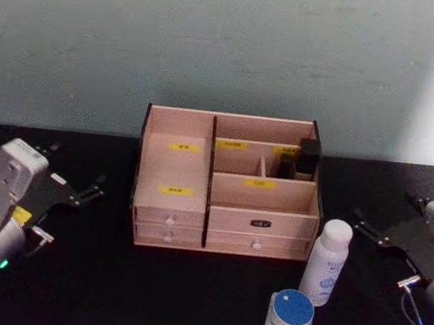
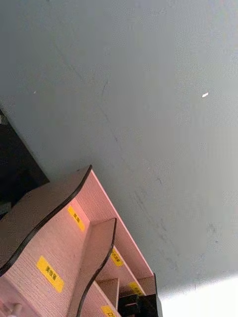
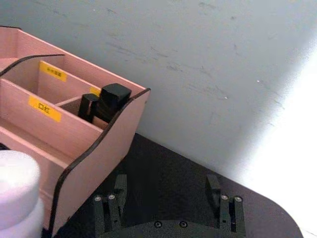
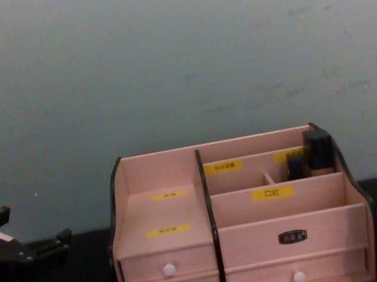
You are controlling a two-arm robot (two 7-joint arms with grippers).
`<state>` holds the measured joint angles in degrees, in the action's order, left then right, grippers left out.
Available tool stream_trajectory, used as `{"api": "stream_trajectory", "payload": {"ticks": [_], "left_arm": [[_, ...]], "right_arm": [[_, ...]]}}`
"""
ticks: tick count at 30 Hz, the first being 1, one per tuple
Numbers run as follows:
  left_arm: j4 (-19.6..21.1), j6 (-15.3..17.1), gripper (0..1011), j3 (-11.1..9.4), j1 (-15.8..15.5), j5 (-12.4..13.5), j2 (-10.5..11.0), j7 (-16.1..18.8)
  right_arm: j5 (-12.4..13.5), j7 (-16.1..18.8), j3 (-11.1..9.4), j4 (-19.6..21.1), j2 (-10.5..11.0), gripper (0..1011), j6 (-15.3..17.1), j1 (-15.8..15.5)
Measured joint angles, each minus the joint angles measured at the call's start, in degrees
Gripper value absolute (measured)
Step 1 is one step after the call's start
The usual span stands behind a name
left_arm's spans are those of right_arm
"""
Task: Pick up the facial cleanser and watermelon frost from the table and place them into the tiered storage box.
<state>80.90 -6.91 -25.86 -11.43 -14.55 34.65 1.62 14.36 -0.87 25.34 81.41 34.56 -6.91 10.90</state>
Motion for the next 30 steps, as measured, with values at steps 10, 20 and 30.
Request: {"api": "stream_trajectory", "payload": {"ticks": [10,20,30], "left_arm": [[0.0,0.0,1001,0.0,0.0,0.0,0.0,0.0],[0.0,0.0,1001,0.0,0.0,0.0,0.0,0.0],[0.0,0.0,1001,0.0,0.0,0.0,0.0,0.0]], "right_arm": [[-0.31,1.86,-1.4,3.87,1.64,1002,2.33,-3.48],[1.33,3.97,-4.42,8.53,4.07,1002,4.67,-8.61],[5.37,8.63,-7.6,12.87,6.82,1002,5.46,-13.71]]}}
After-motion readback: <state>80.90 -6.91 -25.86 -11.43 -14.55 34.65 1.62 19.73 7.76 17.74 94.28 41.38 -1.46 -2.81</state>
